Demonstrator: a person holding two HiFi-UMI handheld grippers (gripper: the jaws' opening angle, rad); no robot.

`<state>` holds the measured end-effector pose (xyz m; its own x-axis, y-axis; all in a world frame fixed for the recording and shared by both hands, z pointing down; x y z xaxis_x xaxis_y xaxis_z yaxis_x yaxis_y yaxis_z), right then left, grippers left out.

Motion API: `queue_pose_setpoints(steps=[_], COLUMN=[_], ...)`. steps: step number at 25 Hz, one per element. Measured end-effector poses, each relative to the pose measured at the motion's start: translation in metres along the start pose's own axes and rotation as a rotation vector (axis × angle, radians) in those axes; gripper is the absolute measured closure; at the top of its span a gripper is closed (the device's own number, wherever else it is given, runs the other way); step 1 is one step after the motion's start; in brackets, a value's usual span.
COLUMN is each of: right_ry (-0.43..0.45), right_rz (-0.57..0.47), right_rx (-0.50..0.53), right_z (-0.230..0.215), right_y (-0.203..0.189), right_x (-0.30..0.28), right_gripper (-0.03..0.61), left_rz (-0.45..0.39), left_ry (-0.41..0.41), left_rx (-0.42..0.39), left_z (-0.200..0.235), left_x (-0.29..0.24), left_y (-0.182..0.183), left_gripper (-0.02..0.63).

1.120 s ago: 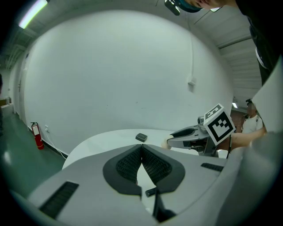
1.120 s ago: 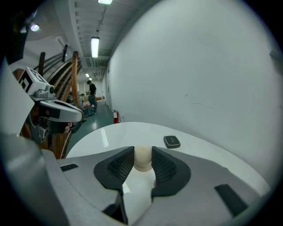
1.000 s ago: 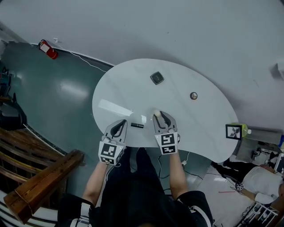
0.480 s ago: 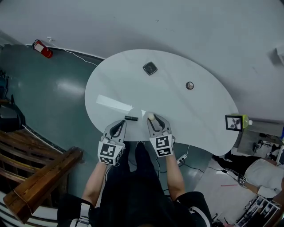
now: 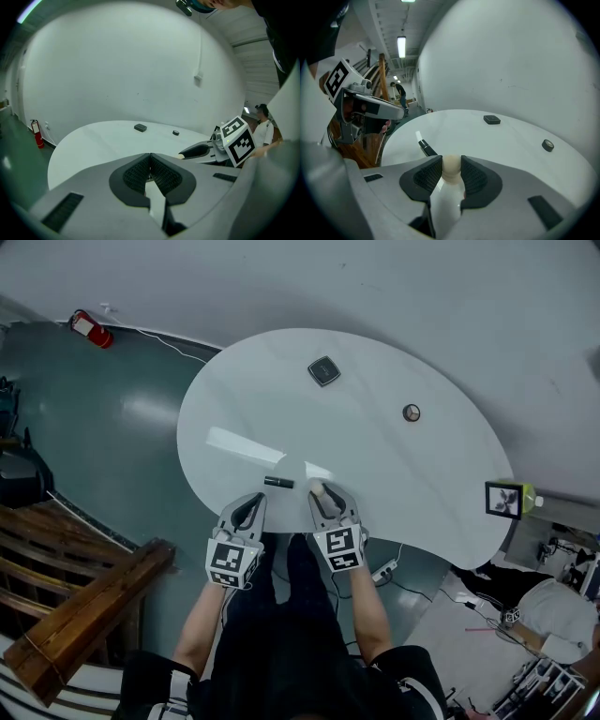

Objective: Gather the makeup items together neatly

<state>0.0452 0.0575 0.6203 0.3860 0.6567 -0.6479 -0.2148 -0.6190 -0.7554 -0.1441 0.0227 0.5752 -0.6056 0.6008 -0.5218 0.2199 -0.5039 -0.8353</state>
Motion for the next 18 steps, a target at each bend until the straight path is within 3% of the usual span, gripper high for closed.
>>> queue_pose_setpoints(steps=[18], right_ry=[0.028], right_rz=[0.033], right_rx=[0.009], right_z=[0.004], right_y=[-0.010], right_x=[-0.014], right_gripper=[0.436], left_rz=[0.017], left_ry=[-0.003], left_rx=[0.005], left_z=[0.002], left_x=[-0.004], left_y=[-0.004], left_gripper=[0.597])
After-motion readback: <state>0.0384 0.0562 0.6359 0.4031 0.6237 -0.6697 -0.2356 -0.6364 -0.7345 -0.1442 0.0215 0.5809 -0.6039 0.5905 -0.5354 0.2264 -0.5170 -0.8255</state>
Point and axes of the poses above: the fingertips, and each gripper's own axes: x backward along the fingers, z to its left, y out of its top, the point moved 8 cm from there along x, backward along the fingers, and after that the axes turned 6 degrees about y, right-handed, at the moved point
